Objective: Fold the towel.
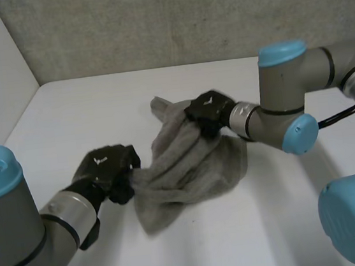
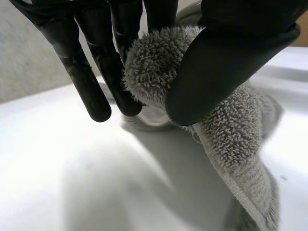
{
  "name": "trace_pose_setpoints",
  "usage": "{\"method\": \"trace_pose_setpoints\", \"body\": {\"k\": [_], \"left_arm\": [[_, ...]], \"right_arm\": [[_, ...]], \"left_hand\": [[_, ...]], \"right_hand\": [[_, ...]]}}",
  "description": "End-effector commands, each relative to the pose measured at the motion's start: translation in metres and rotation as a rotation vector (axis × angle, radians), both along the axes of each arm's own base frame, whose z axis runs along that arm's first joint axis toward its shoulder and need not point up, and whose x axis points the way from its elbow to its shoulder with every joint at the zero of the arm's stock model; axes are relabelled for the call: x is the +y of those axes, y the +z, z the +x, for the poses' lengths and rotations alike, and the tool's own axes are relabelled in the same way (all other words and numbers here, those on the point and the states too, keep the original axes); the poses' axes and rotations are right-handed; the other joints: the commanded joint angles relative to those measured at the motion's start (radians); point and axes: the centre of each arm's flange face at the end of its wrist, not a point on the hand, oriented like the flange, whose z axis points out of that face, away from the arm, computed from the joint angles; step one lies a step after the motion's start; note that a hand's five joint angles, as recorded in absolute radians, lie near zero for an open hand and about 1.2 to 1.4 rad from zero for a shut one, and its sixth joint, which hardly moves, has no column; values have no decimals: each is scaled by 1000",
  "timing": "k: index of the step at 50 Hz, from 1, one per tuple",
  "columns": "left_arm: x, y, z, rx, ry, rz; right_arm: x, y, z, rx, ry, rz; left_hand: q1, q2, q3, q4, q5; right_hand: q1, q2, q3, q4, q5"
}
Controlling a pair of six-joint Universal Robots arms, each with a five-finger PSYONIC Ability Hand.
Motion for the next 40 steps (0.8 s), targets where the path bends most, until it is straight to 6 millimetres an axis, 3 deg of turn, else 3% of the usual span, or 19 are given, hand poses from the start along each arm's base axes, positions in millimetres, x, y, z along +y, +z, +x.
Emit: {"method": "trace_pose_setpoints", "body": {"k": [1, 2, 4, 7, 9, 10, 12, 20, 22, 23, 27, 29, 34, 40], "left_arm": [[-34, 20, 1, -33, 24, -164], [-35, 20, 1, -33, 24, -165], [-48, 21, 1, -92, 20, -208], [-54, 19, 0, -119, 15, -222], [-63, 16, -4, -154, 7, -238], [-63, 16, -4, -154, 7, -238], [-69, 11, -6, -176, 1, -237], [-71, 5, -6, -184, 0, -223], [-69, 4, -6, -186, -2, -216], [-68, 5, -5, -187, -3, -214], [-63, 1, -4, -195, -7, -196], [-55, -4, -2, -204, -16, -173], [-40, -3, 2, -207, -25, -165], [-31, -5, 6, -213, -27, -153]], "right_arm": [[-5, 55, -31, 69, -230, -93], [-5, 55, -31, 69, -230, -93], [16, 66, -53, 150, -249, -18], [32, 67, -63, 194, -249, 22], [65, 62, -77, 258, -228, 98], [65, 62, -77, 258, -228, 98], [95, 61, -87, 272, -210, 144], [144, 47, -90, 254, -116, 265], [144, 46, -89, 247, -112, 277], [141, 47, -91, 242, -122, 273], [134, 54, -90, 212, -134, 237], [126, 67, -89, 161, -156, 181], [111, 77, -94, 89, -213, 159], [97, 73, -99, 81, -245, 164]], "left_hand": [[149, 162, 163, 161, 153], [149, 162, 163, 161, 153], [146, 159, 160, 158, 150], [146, 159, 160, 158, 150], [137, 151, 151, 150, 141], [137, 150, 151, 150, 141], [134, 148, 148, 147, 138], [128, 142, 142, 141, 132], [108, 121, 122, 121, 112], [61, 75, 75, 74, 65], [17, 30, 31, 29, 21], [-33, -20, -19, -20, -29], [-124, -111, -110, -111, -120], [-136, -123, -122, -123, -132]], "right_hand": [[112, 101, 75, 62, 89], [112, 101, 75, 62, 89], [112, 101, 75, 62, 89], [112, 101, 75, 62, 89], [112, 101, 75, 62, 89], [112, 101, 75, 62, 89], [112, 101, 75, 62, 89], [112, 101, 75, 62, 89], [0, -11, -37, -50, -23], [-545, -556, -582, -595, -568], [-753, -764, -790, -803, -776], [-1016, -1027, -1053, -1067, -1040], [-1038, -1048, -1075, -1088, -1061], [-1035, -1045, -1072, -1085, -1058]]}}
